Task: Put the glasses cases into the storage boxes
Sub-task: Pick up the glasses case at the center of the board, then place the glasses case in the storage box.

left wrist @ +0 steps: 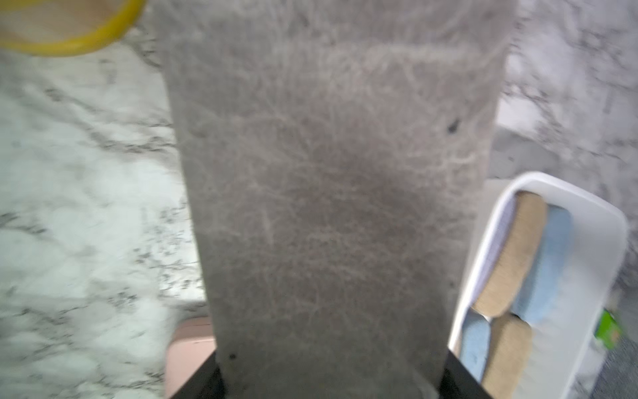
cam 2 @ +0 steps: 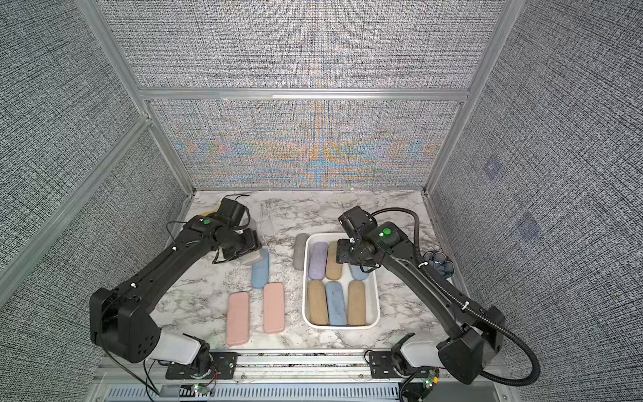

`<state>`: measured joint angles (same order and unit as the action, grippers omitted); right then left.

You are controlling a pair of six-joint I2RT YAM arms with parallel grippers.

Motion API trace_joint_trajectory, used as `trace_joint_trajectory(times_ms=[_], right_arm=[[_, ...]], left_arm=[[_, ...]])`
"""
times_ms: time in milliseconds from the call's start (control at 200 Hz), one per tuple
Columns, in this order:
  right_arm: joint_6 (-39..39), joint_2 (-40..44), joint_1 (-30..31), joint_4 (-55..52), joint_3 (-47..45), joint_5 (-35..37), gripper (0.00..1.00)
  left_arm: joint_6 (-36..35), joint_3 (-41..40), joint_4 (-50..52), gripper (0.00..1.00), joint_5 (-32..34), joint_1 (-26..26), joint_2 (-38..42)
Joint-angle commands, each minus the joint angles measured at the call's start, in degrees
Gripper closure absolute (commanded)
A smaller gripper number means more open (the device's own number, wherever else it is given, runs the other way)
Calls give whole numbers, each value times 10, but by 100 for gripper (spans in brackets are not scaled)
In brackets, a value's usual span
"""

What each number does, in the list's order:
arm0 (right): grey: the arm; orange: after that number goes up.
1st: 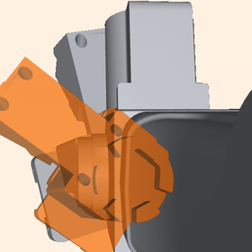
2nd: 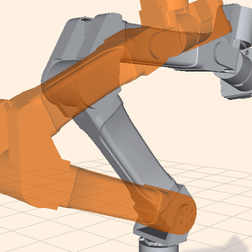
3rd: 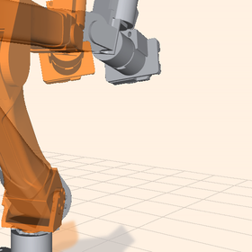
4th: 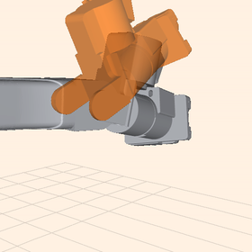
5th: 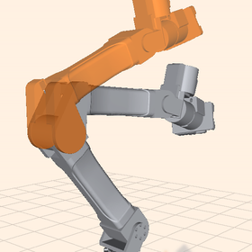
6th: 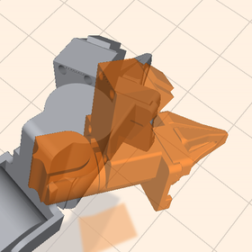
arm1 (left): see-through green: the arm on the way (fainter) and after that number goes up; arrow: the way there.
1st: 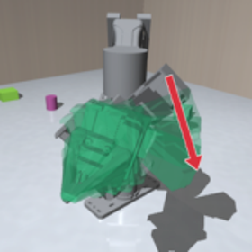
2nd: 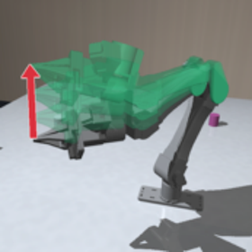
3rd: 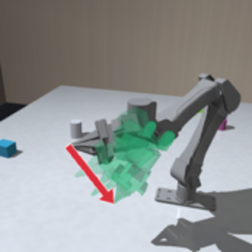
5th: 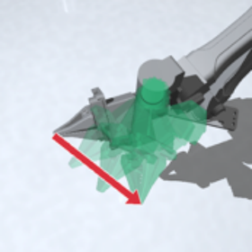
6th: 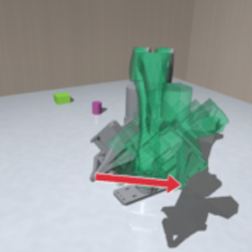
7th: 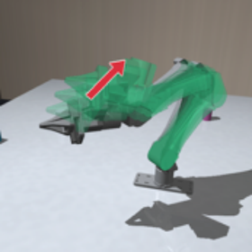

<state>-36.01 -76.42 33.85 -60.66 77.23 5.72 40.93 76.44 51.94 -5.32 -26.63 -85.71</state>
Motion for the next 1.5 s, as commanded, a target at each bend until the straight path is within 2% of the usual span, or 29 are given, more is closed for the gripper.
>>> trace_joint_trajectory(times_ms=[0,120,245,430,565,1216,1496], right_arm=[[-11,8,-14,-13,-6,2,31],[-13,21,-35,-17,-14,-1,31],[-13,37,-56,-23,-26,-6,31],[-13,64,-76,-21,-56,-18,31],[-12,77,-86,-21,-70,-22,31],[-3,78,-103,-11,-85,-38,32],[1,85,-105,-14,-88,-34,32]], left_arm=[[11,57,14,39,-18,-63,-36],[13,130,9,39,-35,-133,-113],[13,214,20,40,-42,-180,-204],[26,306,29,41,-67,-214,-317],[27,356,49,42,-73,-227,-367],[126,302,44,42,2,-257,-364],[126,339,68,42,12,-256,-396]])
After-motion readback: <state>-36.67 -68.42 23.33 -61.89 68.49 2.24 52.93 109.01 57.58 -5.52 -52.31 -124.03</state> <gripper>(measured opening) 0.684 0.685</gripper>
